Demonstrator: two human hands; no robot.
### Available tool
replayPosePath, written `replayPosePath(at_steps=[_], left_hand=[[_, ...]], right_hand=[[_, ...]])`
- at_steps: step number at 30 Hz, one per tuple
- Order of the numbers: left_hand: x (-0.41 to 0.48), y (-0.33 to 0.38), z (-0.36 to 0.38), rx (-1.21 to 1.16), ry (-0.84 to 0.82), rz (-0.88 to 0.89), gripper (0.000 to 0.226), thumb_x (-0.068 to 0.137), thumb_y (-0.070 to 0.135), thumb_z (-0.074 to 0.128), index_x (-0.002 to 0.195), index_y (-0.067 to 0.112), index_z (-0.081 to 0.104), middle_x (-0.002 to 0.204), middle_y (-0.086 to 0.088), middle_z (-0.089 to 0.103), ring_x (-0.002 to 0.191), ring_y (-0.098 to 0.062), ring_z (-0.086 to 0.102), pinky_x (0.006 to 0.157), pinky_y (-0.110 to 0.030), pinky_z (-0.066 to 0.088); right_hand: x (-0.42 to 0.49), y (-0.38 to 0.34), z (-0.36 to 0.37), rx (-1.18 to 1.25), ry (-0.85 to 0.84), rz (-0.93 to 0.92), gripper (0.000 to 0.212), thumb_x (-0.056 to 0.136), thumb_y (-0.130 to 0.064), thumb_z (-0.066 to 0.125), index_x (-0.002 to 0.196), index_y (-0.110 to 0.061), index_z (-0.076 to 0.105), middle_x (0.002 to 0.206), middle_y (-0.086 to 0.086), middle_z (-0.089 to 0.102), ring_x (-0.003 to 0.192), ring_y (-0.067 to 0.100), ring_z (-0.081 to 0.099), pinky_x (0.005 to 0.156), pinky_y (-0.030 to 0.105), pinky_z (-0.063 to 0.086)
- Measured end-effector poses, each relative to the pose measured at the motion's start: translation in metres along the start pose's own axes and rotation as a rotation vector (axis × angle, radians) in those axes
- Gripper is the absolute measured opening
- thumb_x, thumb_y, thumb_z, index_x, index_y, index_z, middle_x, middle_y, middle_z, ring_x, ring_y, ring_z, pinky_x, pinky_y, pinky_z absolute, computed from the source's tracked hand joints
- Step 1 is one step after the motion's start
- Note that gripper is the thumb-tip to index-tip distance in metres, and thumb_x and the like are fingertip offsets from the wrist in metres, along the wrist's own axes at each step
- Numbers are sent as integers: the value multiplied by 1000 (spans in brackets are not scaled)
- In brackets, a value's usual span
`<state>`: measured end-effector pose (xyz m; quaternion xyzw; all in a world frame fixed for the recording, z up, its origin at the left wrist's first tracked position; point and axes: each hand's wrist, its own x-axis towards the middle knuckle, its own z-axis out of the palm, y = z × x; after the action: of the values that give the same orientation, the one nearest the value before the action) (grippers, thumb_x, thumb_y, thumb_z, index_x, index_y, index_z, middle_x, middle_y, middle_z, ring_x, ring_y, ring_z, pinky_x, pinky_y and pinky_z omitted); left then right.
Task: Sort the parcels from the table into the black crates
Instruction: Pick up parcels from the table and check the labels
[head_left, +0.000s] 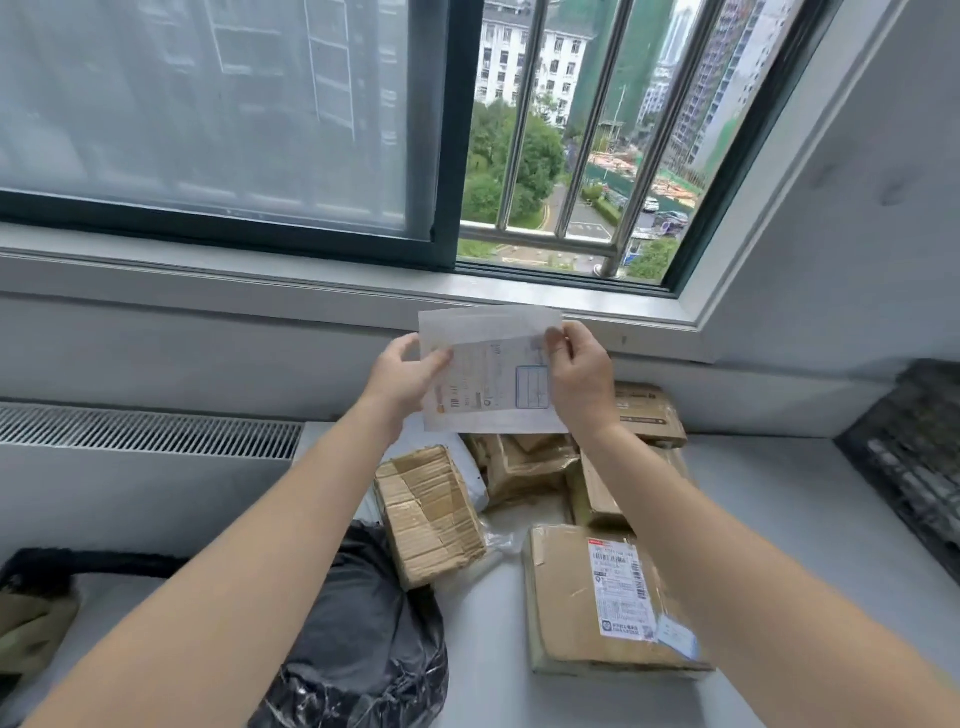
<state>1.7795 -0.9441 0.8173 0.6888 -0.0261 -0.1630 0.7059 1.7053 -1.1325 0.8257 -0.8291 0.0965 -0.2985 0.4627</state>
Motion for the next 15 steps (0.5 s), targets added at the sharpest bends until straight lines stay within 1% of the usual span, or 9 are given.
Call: replayPosePath(at_steps=[2,3,5,6,7,9,10,13,15], left_hand=[[-5,1,9,-11,-37,7,25,90,21,72,113,13,63,106,-6,72,87,-19,72,59,-30,56],[-6,4,15,-18,-38,33,19,89,17,73,106,13,66,105,-8,73,87,-22,73,58,-30,57],[-10,10,28,-4,-24,92,12,87,13,75,96,15,68,100,-8,73,87,-23,74,57,-27,58],[-12,14,35,30,-16,128,11,86,13,75,94,17,68,98,-7,73,86,-22,73,59,-27,58],[-13,17,42,88,-12,169,11,86,13,75,92,18,68,97,-6,73,87,-21,73,63,-28,59],[-14,26,55,244,-27,241,10,86,16,77,90,21,69,94,-2,73,85,-18,71,70,-32,59],[-16,31,62,329,-56,267,9,86,18,77,89,23,70,92,0,73,83,-16,71,70,-32,59],[-21,48,85,527,-168,321,6,85,24,77,86,27,72,85,5,74,78,-12,72,65,-28,59],[-24,58,101,593,-188,345,8,86,25,77,83,31,72,83,7,74,77,-10,72,63,-24,59]], right_hand=[[4,5,-16,7,26,23,26,105,-31,47,83,-18,57,69,-4,54,56,2,42,50,17,35],[7,8,-24,1,28,35,24,104,-32,48,88,-18,59,74,-2,59,61,6,49,52,18,39],[11,14,-39,0,18,64,17,103,-32,50,98,-19,60,83,-2,65,69,14,58,57,24,47],[14,17,-48,11,3,74,13,102,-30,53,105,-19,60,84,-3,65,69,13,59,57,25,47],[17,19,-56,13,-22,78,15,101,-27,56,114,-20,58,85,-6,64,69,10,58,56,23,47],[24,22,-75,-41,-90,56,34,96,-24,63,128,-24,51,93,-11,61,78,1,59,59,11,46],[28,22,-84,-92,-136,32,40,94,-25,66,130,-26,50,97,-13,60,84,-1,59,61,8,46],[38,20,-105,-214,-324,-29,34,90,-33,70,121,-29,57,93,-16,62,79,-6,61,58,9,46],[42,21,-113,-275,-375,-65,24,90,-36,68,112,-29,61,87,-18,60,74,-5,58,54,11,43]])
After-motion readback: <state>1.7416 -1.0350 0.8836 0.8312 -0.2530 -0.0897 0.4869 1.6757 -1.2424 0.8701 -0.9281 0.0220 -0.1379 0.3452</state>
